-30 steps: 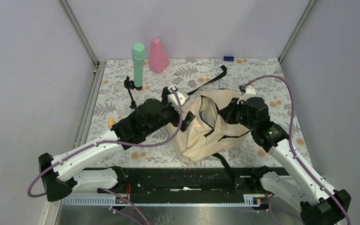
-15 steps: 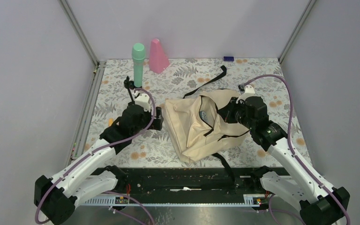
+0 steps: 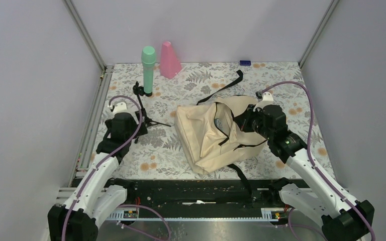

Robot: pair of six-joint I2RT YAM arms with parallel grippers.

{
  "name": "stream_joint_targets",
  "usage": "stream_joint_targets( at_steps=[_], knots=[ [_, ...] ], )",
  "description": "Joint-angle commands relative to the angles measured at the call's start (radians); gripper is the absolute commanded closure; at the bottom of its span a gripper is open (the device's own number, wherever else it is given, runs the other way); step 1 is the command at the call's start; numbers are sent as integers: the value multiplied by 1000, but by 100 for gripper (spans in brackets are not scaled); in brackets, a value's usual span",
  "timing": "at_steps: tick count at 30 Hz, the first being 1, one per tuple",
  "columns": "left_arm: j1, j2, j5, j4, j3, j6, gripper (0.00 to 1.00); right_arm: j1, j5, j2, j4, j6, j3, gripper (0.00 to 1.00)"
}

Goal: Pack the student bag
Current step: Pick up the stationery from the center of the board.

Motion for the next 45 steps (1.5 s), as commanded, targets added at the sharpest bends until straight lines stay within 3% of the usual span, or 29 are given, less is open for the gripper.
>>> stream_joint_targets(
  at_steps=[1, 8, 15, 24, 36, 40, 45],
  knots=[
    [116, 52, -7, 38, 12, -7, 1, -2, 23, -26, 140, -22, 16, 100],
    [309, 301, 108, 12, 119, 58, 1, -6, 6, -31, 162, -20, -2, 100],
    [366, 509, 182, 0, 189, 55, 3, -14, -5, -52, 162, -16, -7, 100],
    [451, 584, 262, -9, 212, 63, 8, -18, -13, -54, 163, -4, -10, 100],
    [450, 648, 416, -6, 228, 50, 27, -20, -20, -45, 162, 4, -8, 100],
    [450, 632, 382, -13, 231, 52, 29, -20, -21, -43, 162, 7, -8, 100],
    [451, 657, 339, -46, 248, 51, 38, -18, -21, -42, 162, 7, -5, 100]
  ],
)
